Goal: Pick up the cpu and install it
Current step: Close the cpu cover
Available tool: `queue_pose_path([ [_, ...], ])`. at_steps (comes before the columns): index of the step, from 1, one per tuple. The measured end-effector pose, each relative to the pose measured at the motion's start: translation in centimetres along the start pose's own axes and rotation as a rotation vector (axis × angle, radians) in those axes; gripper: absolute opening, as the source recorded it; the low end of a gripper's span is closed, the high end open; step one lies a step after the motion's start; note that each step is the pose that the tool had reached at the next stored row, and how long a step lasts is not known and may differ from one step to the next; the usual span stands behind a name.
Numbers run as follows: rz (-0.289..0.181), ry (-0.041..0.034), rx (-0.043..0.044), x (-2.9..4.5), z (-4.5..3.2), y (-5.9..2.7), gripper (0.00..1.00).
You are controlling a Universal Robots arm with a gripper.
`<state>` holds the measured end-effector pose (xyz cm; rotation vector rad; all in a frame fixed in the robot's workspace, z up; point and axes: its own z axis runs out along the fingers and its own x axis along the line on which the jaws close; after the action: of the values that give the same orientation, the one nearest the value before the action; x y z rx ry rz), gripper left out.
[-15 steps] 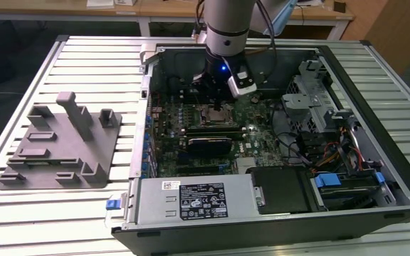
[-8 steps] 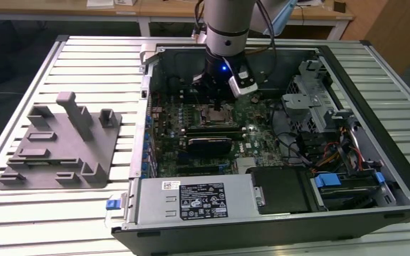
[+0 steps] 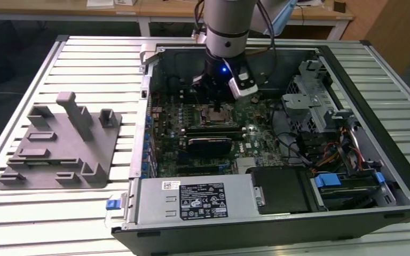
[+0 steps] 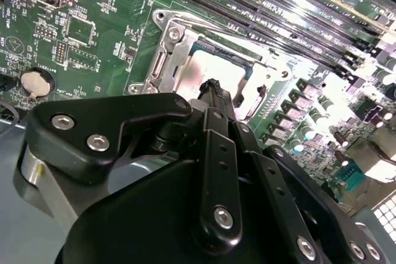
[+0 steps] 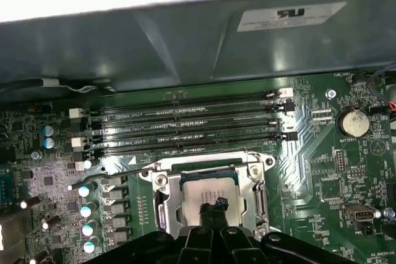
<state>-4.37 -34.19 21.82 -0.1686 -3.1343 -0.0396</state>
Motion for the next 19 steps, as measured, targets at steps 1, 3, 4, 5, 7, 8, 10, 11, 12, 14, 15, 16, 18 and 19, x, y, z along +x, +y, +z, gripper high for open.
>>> queue_pose_path([
  [1, 0.0, -0.0001, 0.0, 0.06, 0.01, -0.04, 0.11],
  [3, 0.0, -0.0002, 0.0, 0.28, 0.03, -0.11, 0.11],
  [4, 0.0, -0.0002, -0.0001, 0.43, 0.05, -0.14, 0.11],
  [5, 0.0, -0.0002, 0.0, 0.61, 0.06, -0.17, 0.11],
  [7, 0.0, -0.0002, 0.0, 0.95, 0.1, -0.21, 0.11],
  [8, 0.0, -0.0002, -0.0001, 1.1, 0.13, -0.23, 0.11],
  [10, 0.0, -0.0002, -0.0001, 1.31, 0.24, -0.25, 0.11],
  [11, 0.0, -0.0002, -0.0001, 1.43, 0.3, -0.27, 0.11],
  [12, 0.0, -0.0002, 0.0, 1.57, 0.36, -0.29, 0.11],
  [14, 0.0, -0.0001, 0.0, 1.83, 0.5, -0.32, 0.11],
  [15, 0.0, -0.0002, 0.0, 1.96, 0.58, -0.34, 0.11],
  [16, 0.0, -0.0002, -0.0001, 2.08, 0.66, -0.35, 0.11],
  [18, 0.0, -0.0003, -0.0001, 2.24, 0.85, -0.37, 0.11],
  [19, 0.0, -0.0003, -0.0002, 2.29, 0.96, -0.38, 0.11],
])
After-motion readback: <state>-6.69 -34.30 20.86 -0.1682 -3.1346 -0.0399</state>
